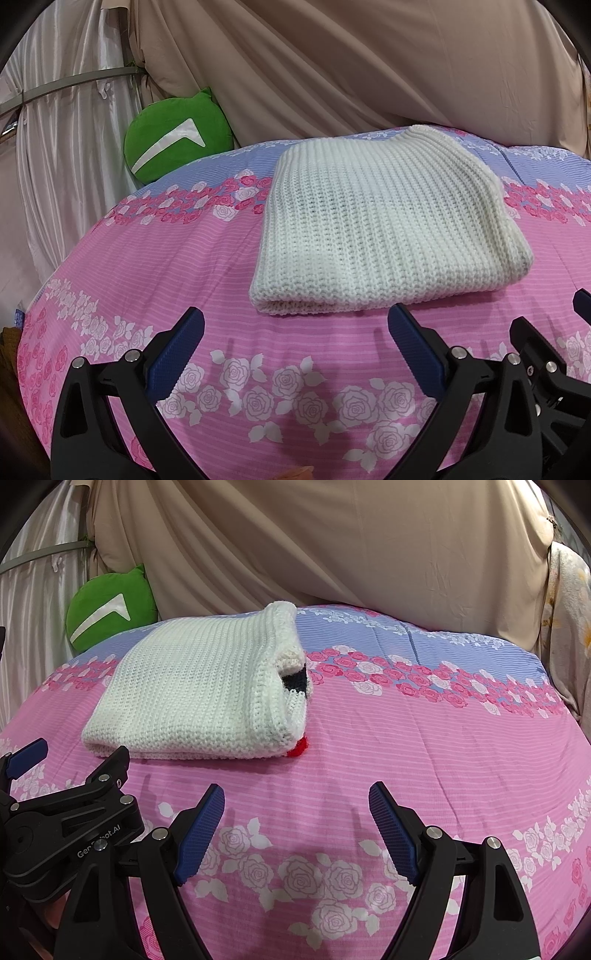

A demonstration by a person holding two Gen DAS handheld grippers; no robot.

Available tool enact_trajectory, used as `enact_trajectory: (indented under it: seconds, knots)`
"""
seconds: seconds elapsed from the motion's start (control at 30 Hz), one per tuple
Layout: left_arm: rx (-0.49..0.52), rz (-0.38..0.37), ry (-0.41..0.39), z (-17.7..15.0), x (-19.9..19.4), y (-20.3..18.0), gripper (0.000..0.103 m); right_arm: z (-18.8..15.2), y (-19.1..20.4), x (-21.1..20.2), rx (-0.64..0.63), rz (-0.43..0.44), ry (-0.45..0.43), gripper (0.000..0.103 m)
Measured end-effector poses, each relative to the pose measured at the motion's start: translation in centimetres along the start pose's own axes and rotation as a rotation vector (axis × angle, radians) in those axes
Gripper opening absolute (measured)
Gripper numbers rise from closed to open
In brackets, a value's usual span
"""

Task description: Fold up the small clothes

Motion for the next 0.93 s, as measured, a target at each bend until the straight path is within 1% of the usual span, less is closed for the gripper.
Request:
enact_trajectory:
  seconds: [0.4, 0.67, 0.77, 0.93]
  knots:
    - [0.003, -0.011, -0.001, 0.08, 0.2, 0.06, 0.097, 0.18, -0.39, 0.06, 0.0, -0.005, -0.004, 0.079]
    - [-0.02, -0.004, -0.014, 0.02, 0.08, 0.44, 0.097, 0.27, -0.41, 0.07, -0.004, -0.012, -0.005, 0.079]
    - [-0.013, 0.003, -0.011, 0.01, 0.08, 0.37, 0.096, 0.16, -0.2, 0.04, -0.006, -0.026, -0.006, 0.079]
    - [-0.012, -0.005, -0.015, -0.03, -0.02, 0.38, 0.095, 0.11, -0.1, 0.01, -0.006, -0.027, -0.006, 0.079]
Point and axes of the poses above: each gripper's, at about its wrist camera, not at the fingertips, and x roughly the way its jaws point, y to its left, z to its top, the point moved 4 cm from there along x, roughly the way its jaws point, and after that the axes turned 15 degrees about x, right-handed, at the moved point
